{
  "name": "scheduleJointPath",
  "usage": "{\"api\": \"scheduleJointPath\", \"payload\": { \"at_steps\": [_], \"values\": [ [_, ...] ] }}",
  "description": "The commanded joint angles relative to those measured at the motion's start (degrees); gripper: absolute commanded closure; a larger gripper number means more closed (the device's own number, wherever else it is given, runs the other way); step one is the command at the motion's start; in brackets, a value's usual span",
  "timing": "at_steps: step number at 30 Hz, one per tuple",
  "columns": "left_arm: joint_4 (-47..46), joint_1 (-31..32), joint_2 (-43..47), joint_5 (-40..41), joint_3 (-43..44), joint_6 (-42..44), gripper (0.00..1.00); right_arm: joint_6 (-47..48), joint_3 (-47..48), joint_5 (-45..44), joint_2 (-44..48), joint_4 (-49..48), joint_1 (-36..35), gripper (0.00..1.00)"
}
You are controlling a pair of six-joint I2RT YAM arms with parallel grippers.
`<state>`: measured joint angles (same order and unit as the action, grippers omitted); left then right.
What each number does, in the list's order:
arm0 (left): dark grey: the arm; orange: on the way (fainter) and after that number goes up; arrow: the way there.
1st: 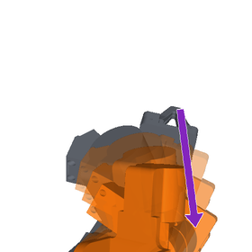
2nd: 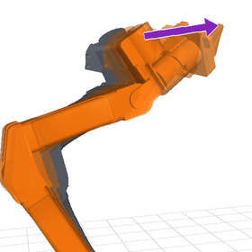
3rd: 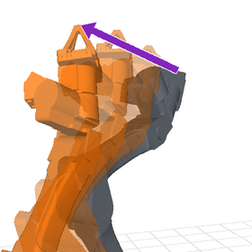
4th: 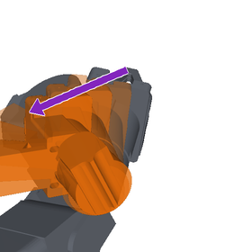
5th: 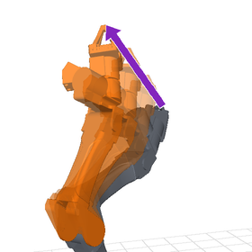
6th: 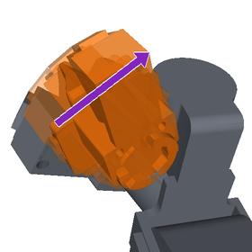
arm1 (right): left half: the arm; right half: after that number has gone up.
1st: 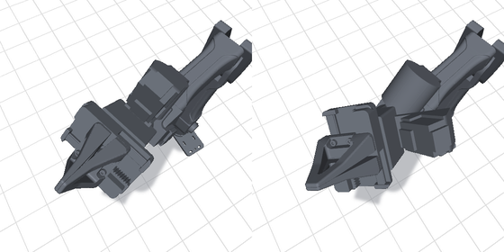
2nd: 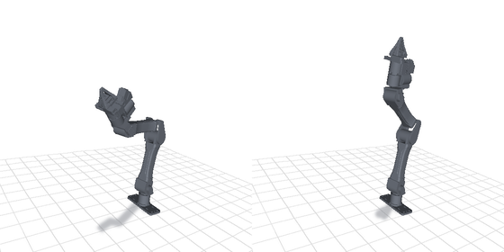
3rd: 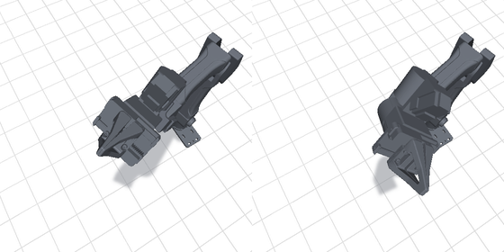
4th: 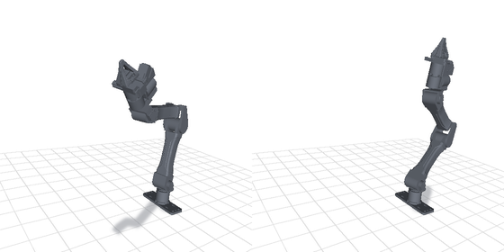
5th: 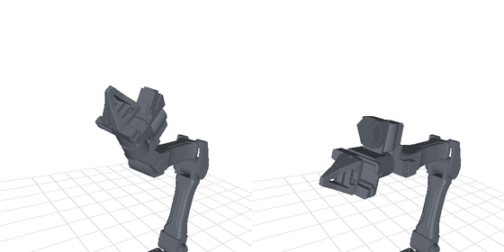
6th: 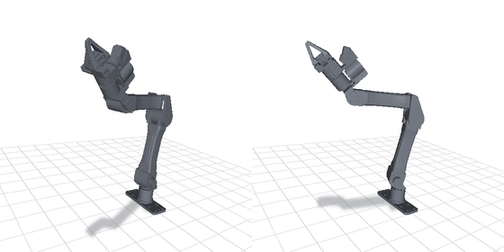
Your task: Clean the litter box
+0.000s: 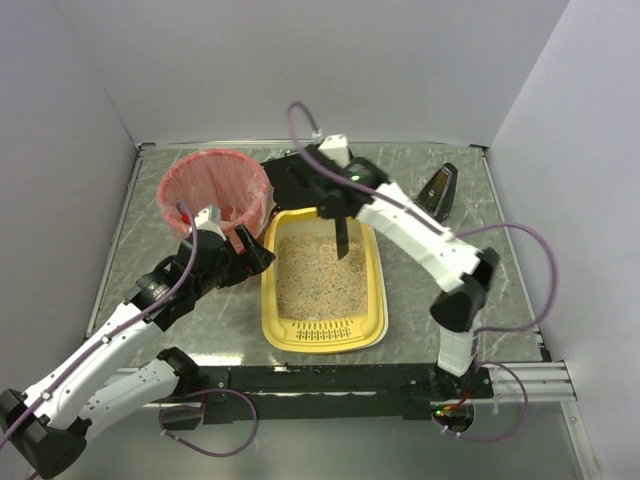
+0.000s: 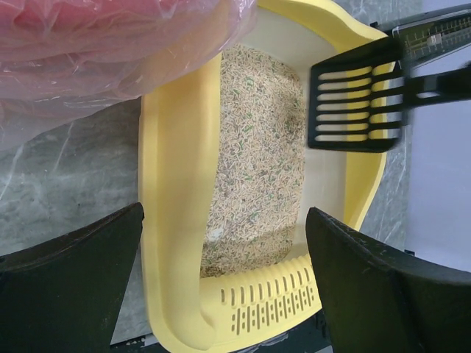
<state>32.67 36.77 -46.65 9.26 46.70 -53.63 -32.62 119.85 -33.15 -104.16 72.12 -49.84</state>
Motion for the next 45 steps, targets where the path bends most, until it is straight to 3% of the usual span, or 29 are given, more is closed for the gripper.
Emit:
{"api": "scheduleJointPath", "payload": {
  "at_steps": [1, 4, 11, 23, 39, 45],
  "values": [
    [-0.2, -0.4, 0.7, 0.1, 0.0, 1.0, 0.03, -2.5, 3.7, -4.1, -3.0, 12.4, -2.3, 1.0],
    [0.1, -0.4, 0.7, 0.4, 0.1, 1.0, 0.03, -5.1, 7.0, -6.2, -6.2, 17.8, -2.4, 1.0],
    [0.3, -0.5, 1.1, 0.7, -0.4, 0.5, 0.03, -7.5, 1.5, -10.5, -7.7, 18.0, -3.0, 1.0],
    [-0.1, -0.5, 1.4, 0.2, -1.6, -0.8, 0.03, -2.4, -4.8, -15.0, -8.8, 18.0, -2.9, 1.0],
    [0.7, -0.6, 1.6, 0.8, -1.4, -1.0, 0.03, -0.3, -5.8, -12.5, -14.3, 18.0, -2.8, 1.0],
    [1.3, -0.5, 1.5, 1.0, -1.0, -1.2, 0.03, 3.4, -9.2, -5.5, -12.4, 9.9, -2.3, 1.0]
  ]
}}
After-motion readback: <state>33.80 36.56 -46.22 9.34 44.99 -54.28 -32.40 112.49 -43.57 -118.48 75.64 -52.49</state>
